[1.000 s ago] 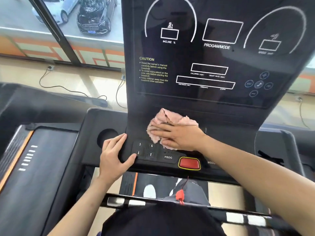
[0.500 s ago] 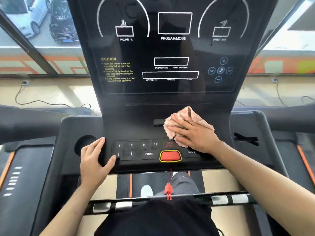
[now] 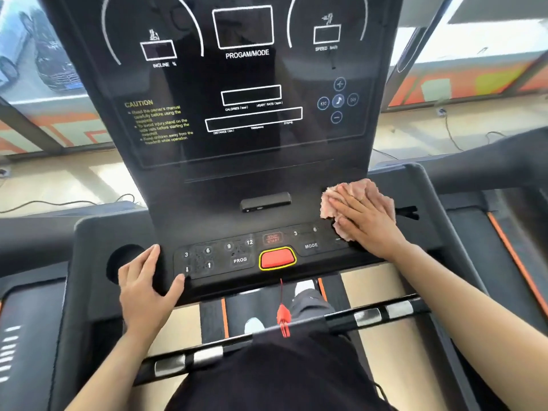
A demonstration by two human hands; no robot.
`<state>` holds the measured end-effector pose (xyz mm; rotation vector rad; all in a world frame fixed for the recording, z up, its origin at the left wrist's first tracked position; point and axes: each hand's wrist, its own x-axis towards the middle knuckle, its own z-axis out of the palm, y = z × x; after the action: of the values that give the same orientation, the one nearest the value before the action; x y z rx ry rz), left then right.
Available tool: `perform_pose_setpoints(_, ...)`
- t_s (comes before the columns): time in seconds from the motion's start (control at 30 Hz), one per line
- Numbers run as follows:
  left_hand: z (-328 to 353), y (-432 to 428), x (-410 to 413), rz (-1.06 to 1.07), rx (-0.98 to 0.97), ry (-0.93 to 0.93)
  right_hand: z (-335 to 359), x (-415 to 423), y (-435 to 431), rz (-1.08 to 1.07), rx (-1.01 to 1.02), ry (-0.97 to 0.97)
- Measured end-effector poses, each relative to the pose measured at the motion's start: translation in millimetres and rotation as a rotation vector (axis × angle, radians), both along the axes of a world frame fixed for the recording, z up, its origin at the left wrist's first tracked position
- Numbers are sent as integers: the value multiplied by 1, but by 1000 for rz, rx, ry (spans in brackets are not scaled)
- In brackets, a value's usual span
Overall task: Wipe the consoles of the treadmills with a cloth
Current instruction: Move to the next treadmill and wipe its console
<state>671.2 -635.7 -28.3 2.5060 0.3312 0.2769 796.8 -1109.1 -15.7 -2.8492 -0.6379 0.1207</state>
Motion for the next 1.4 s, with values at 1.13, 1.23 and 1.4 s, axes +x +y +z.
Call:
perform_pose_setpoints(1.13,3,29,-23,-283,89,56,-5,-90,255,123,-84,-15)
perform_pose_setpoints(1.23,0,35,-41,-280,148,49,-2,-89,278,212,-72,-4)
perform_pose_setpoints(1.4,0,38,-67,-166,59,61,-5,-87,317,365,-66,25)
